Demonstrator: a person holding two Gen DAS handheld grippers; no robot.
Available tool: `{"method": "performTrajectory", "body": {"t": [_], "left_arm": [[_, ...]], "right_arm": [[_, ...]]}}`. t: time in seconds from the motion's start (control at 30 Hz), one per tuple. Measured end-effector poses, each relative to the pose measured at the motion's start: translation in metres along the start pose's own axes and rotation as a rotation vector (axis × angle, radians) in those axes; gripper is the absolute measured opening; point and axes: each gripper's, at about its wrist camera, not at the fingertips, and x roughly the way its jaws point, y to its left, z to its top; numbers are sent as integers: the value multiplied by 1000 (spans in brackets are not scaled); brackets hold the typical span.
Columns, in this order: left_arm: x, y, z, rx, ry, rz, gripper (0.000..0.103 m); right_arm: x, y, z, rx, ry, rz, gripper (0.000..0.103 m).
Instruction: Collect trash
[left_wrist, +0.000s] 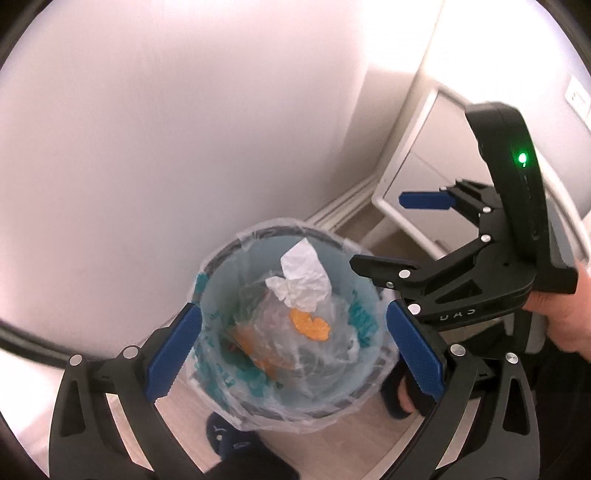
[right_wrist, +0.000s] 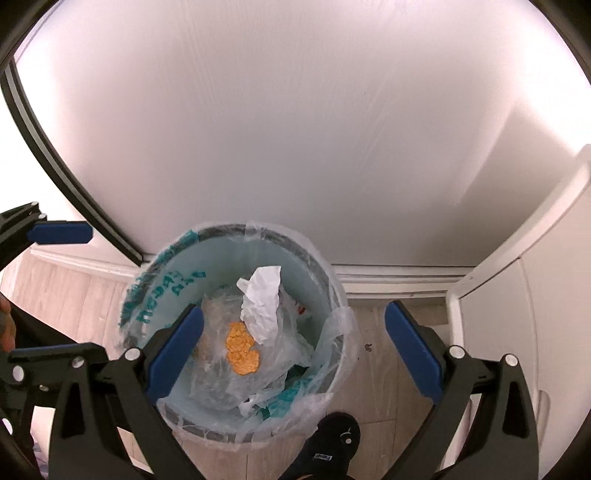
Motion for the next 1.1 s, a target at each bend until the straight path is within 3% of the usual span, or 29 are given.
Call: {"method": "performTrajectory", "body": {"t": [0.23,0.37,0.57,0.83,1.1], "left_arm": [[-16,-6,-6,-80,1,2,97],[-14,-12,-8,-70,-1,64,97],[0,-13,-15,-89,66,149,97],[20,-9,-22,-107,145,79,97],[31,-17,-24,-64,147,91,97]], "right_arm": [[-21,-6,-11,62,-22,-20,96],[-27,-4,-19,121,-25,-16,96],[-28,3,-17,79,-23,-24,96],[-13,3,-17,70,9,-22,96],[-6,6,-25,70,34,-29,96]]}}
